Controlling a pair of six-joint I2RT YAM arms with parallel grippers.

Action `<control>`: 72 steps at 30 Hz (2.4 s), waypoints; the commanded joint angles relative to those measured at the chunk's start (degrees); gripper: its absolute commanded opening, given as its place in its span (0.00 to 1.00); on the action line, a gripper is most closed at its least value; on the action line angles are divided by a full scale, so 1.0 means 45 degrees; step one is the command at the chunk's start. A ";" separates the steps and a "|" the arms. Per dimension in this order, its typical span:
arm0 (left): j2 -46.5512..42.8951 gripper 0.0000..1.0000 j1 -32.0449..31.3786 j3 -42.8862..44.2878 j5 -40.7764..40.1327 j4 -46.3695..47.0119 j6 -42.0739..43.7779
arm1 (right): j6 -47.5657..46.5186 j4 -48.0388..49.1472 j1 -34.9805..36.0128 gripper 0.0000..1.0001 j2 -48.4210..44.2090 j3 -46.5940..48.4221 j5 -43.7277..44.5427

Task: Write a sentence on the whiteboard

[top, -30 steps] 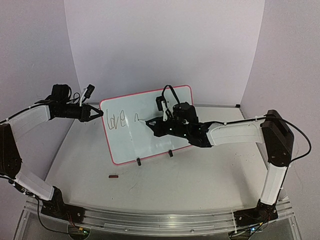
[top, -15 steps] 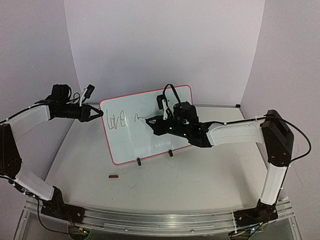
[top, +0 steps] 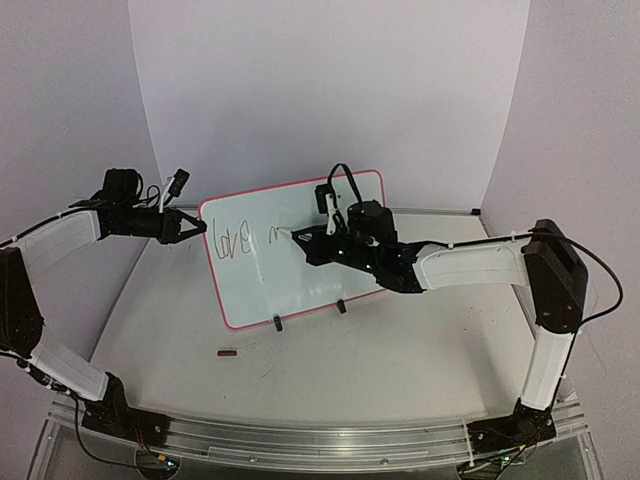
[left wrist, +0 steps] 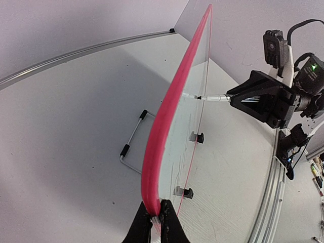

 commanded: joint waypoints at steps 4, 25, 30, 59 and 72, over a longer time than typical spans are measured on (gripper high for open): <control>0.0174 0.00 0.0018 0.0374 -0.0677 -0.0402 0.0376 | 0.0032 0.0279 -0.0175 0.00 -0.0191 0.0191 0.1351; 0.0160 0.00 0.0011 0.0369 -0.0712 -0.0420 0.0382 | 0.0447 0.0278 -0.0167 0.00 -0.0380 -0.1237 0.1047; 0.0156 0.00 0.0019 0.0378 -0.0714 -0.0413 0.0392 | 0.0528 0.0287 -0.0174 0.00 -0.0415 -0.1450 0.0911; 0.0121 0.00 0.0015 0.0374 -0.0698 -0.0440 0.0377 | 0.0885 0.1423 -0.0834 0.00 -0.1028 -0.1307 -0.1516; 0.0180 0.00 0.0014 0.0398 -0.0713 -0.0460 0.0399 | 0.0880 0.1412 -0.0974 0.00 -0.0425 -0.0747 -0.1432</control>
